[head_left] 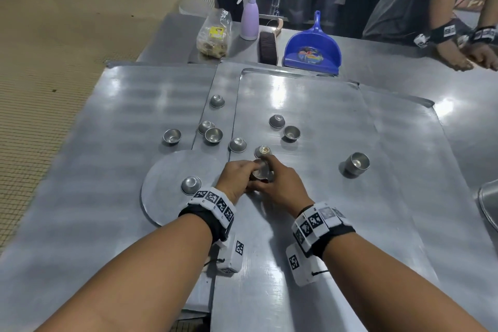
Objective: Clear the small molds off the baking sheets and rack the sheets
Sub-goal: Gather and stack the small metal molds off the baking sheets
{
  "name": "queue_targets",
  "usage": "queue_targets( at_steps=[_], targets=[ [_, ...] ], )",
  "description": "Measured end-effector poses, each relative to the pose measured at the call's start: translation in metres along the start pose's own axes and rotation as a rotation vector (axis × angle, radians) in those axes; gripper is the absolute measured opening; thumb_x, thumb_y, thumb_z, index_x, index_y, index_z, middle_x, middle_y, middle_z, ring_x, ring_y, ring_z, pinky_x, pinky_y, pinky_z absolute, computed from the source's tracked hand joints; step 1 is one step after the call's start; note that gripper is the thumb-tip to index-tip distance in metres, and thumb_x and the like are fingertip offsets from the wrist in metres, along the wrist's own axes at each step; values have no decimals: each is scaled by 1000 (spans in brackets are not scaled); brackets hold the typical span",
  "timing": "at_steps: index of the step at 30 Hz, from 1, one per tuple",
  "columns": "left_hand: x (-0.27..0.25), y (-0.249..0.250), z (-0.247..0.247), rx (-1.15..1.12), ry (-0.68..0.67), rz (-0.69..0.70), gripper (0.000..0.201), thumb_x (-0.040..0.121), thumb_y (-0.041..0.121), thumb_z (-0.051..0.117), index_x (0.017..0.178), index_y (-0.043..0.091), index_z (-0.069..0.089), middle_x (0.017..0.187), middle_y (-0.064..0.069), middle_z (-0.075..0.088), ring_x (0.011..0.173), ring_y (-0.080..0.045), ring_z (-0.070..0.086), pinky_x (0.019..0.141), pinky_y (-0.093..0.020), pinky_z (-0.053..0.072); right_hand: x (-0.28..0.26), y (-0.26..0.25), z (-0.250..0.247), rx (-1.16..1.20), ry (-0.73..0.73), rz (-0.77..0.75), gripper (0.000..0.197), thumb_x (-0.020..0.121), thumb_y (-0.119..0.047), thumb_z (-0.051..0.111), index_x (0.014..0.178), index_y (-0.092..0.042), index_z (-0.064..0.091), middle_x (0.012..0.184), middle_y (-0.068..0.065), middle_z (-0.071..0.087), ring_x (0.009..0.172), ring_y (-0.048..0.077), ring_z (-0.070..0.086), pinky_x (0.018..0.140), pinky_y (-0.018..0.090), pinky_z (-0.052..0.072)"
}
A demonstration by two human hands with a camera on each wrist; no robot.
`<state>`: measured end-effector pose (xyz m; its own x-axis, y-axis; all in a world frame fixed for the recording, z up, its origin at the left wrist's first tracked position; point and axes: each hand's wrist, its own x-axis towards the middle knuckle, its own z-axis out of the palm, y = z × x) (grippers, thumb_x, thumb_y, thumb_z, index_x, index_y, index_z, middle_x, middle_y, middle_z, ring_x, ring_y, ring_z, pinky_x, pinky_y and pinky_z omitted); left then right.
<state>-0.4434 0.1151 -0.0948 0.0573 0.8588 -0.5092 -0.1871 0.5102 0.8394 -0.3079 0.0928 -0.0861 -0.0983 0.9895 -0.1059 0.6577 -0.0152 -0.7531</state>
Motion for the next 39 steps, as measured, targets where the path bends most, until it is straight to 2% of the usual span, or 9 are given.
queue_targets(
  at_steps=[3, 7, 10, 15, 21, 26, 31, 36, 39],
  targets=[
    [4, 0, -8, -47, 59, 21, 12, 91, 3, 61, 85, -2, 69, 75, -20, 68, 69, -31, 71, 65, -34, 60, 0, 14, -6, 65, -61, 2, 68, 79, -30, 79, 139, -38, 48, 121, -4, 68, 107, 8, 62, 94, 29, 51],
    [8, -5, -16, 22, 98, 36, 16, 94, -2, 51, 98, -6, 66, 76, -19, 70, 66, -26, 74, 64, -29, 61, 8, 33, -15, 92, 39, 92, 55, 84, -13, 66, 135, -30, 53, 123, 0, 65, 110, 14, 62, 102, 37, 50],
    [5, -6, -14, 45, 91, 59, 16, 95, -1, 51, 95, -3, 66, 77, -16, 70, 67, -24, 75, 65, -28, 61, 28, 31, -18, -32, 51, 105, 56, 89, -19, 65, 143, -23, 49, 135, 9, 56, 119, 23, 59, 98, 28, 43],
    [3, -13, -13, 57, 89, 97, 15, 96, 0, 51, 92, -4, 66, 83, -16, 66, 68, -26, 74, 69, -30, 62, 65, 24, -12, -292, -106, 48, 66, 93, -26, 61, 153, -20, 35, 152, 11, 42, 138, 26, 43, 107, 37, 38],
    [7, -19, -12, 74, 106, 95, 20, 96, -1, 49, 100, -16, 62, 82, -15, 62, 69, -31, 74, 83, -45, 61, 72, 26, -3, -397, -97, 21, 43, 97, -22, 56, 139, -19, 52, 136, 10, 49, 119, 32, 56, 94, 35, 43],
    [9, -20, -12, 72, 107, 89, 22, 97, -1, 48, 101, -19, 61, 86, -18, 60, 71, -32, 74, 80, -42, 62, 65, 26, 3, -308, 52, 25, 20, 93, -22, 55, 112, -17, 56, 111, 8, 61, 99, 33, 60, 77, 35, 42],
    [10, -20, -14, 73, 103, 91, 23, 97, 0, 48, 101, -19, 60, 87, -19, 61, 73, -32, 75, 79, -41, 62, 59, 25, 3, -238, 47, -26, 46, 89, -20, 63, 134, -27, 53, 124, 5, 57, 107, 30, 59, 86, 36, 45],
    [10, -20, -13, 81, 103, 94, 22, 96, -1, 47, 102, -17, 62, 88, -19, 63, 72, -31, 75, 74, -35, 63, 50, 32, 5, -159, 133, -31, 25, 84, -17, 67, 105, -24, 54, 108, -2, 54, 90, 28, 57, 73, 33, 39],
    [11, -20, -13, 75, 103, 90, 22, 97, 0, 48, 103, -14, 63, 88, -19, 65, 72, -31, 75, 74, -34, 63, 48, 35, 3, -128, 111, -23, 26, 82, -21, 72, 98, -22, 52, 105, -3, 51, 82, 17, 55, 71, 31, 39]
  ],
)
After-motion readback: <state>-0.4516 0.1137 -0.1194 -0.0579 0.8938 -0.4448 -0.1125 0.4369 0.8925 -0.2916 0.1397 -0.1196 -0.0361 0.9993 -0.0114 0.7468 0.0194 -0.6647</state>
